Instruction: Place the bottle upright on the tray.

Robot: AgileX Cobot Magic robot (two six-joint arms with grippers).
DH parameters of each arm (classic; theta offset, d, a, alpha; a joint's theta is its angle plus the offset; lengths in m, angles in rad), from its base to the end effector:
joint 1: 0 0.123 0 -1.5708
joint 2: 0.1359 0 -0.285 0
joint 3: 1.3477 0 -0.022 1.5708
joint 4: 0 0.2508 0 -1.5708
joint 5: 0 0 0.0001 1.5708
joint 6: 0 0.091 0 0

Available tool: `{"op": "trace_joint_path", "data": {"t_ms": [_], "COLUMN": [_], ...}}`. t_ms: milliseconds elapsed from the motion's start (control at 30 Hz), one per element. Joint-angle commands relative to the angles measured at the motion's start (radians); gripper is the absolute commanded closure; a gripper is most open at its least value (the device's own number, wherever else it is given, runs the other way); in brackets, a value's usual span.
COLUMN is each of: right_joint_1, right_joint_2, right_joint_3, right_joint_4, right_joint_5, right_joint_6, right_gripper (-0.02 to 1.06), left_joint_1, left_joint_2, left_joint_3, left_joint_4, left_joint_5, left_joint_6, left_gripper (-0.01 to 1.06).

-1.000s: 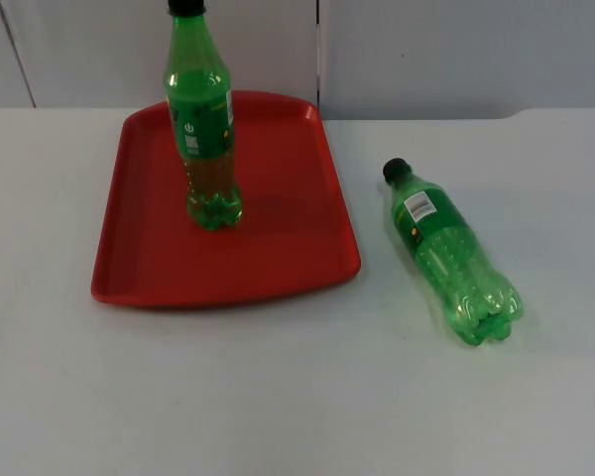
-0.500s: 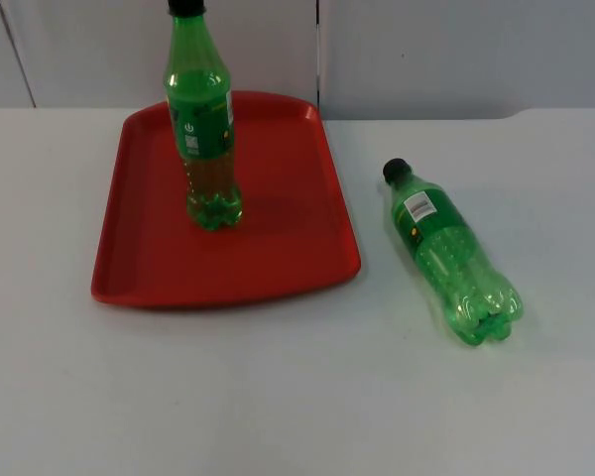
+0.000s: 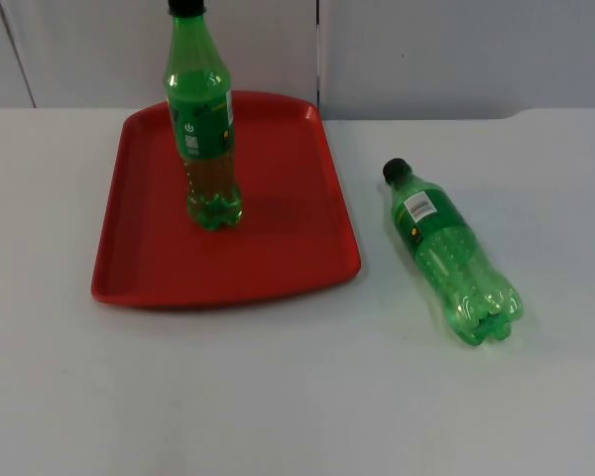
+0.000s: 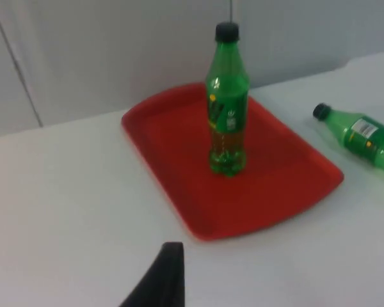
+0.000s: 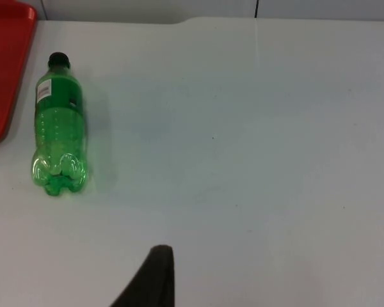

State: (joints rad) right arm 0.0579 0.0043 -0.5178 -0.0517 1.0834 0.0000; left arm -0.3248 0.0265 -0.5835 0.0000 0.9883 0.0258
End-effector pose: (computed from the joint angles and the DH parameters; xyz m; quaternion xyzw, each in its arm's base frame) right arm -0.0070 -0.0046 0.2805 -0.0233 0.8550 -0.0108 0.5180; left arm -0.0079 0.0026 0.3065 0.1426 0.8052 -0.0857 0.5692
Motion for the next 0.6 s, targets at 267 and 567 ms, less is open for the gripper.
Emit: {"op": "trace_joint_path", "data": {"t_ms": [267,567], "right_joint_1": [-0.004,-0.004], "right_joint_2": [-0.004,-0.004], "right_joint_3": [0.003,0.003], "right_joint_4": [0.005,0.005], "right_joint_5": [-0.008,-0.008], "right_joint_6": [-0.016,-0.016], "right_gripper": [-0.01,-0.01], "left_joint_1": [-0.005,-0.005], "left_joint_2": [-0.026,-0.026], "left_joint_3": [0.039,0.09], "left_joint_4": [0.009,-0.006], "left_joint_5": [0.081,0.086], "left_joint_6": [0.004,0.004], "left_gripper": [0.0,0.0]}}
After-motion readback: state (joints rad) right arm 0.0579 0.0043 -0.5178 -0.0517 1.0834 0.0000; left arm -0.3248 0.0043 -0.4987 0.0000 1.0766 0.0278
